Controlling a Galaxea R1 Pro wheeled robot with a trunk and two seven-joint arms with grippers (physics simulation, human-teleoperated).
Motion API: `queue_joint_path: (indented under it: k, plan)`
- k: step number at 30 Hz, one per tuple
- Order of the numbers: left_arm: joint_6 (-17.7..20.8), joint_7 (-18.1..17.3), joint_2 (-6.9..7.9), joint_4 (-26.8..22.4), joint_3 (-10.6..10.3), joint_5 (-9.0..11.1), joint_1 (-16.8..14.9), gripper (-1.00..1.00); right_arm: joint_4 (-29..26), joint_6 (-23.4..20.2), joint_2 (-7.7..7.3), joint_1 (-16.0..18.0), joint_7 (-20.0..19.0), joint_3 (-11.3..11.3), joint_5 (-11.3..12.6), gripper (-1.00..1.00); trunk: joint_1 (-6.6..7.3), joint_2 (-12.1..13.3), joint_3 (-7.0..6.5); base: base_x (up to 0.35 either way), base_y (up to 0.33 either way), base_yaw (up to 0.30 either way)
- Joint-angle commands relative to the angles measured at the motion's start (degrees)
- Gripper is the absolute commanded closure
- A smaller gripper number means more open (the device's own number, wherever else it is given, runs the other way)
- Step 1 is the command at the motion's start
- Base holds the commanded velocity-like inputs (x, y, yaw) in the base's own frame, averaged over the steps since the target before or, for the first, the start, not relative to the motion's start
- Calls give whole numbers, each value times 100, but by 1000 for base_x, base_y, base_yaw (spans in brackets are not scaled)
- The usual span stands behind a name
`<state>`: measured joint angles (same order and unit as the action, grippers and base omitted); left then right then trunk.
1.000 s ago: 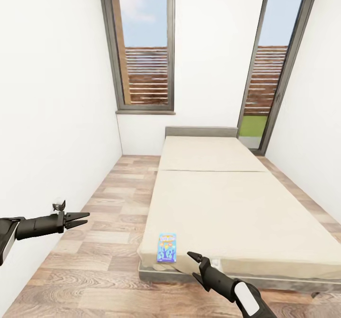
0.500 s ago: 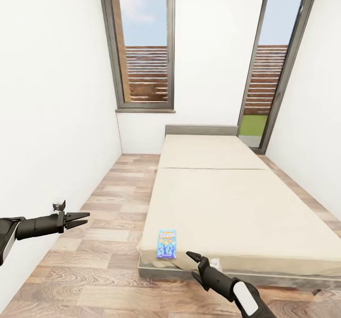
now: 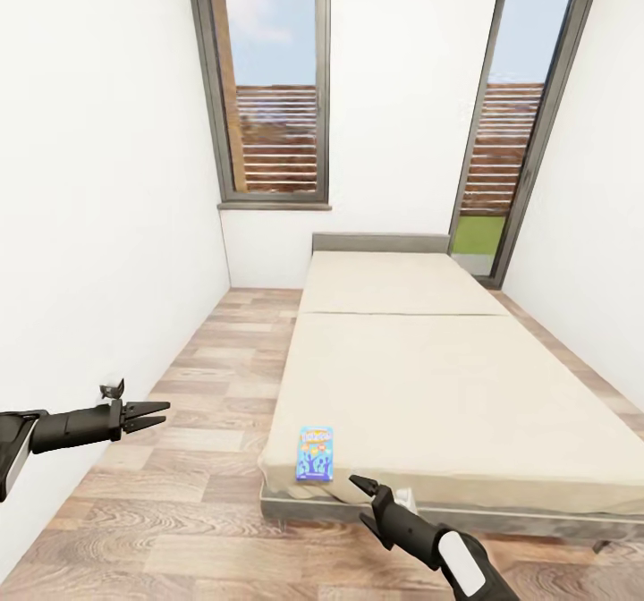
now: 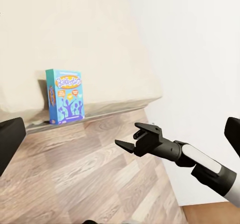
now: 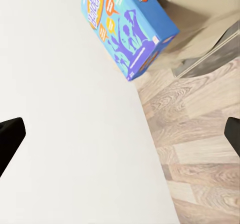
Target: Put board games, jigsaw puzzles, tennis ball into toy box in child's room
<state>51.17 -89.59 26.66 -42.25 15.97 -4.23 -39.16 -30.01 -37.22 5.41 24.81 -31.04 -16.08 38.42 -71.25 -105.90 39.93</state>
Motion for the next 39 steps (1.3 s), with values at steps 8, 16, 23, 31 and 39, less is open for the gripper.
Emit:
queue_joint_path:
  k: [8, 16, 23, 31, 39]
  plan:
    - [60, -41, -2, -3, 7, -50, -4, -100, -4, -45, 24, 6, -7, -37, 0, -100, -66, -125, 60, 0, 0, 0]
    - [27, -41, -4, -3, 22, -45, 2, -100, -2, -56, 29, 6, 37, -27, -1, -100, -66, -125, 60, 0, 0, 0]
    - [4, -41, -10, -3, 13, -45, 9, -100, -4, -60, 19, 6, 58, -25, -1, -100, -66, -125, 60, 78, 38, 0]
    - [-1, -41, -11, -3, 11, -46, 12, -100, -4, -79, -10, 6, 62, -25, -1, -100, -66, -125, 60, 83, 44, 0]
    - [-2, -41, -11, -3, 11, -50, 13, -100, -3, -83, -5, 6, 63, -22, -1, -100, -66, -125, 60, 63, 25, 0]
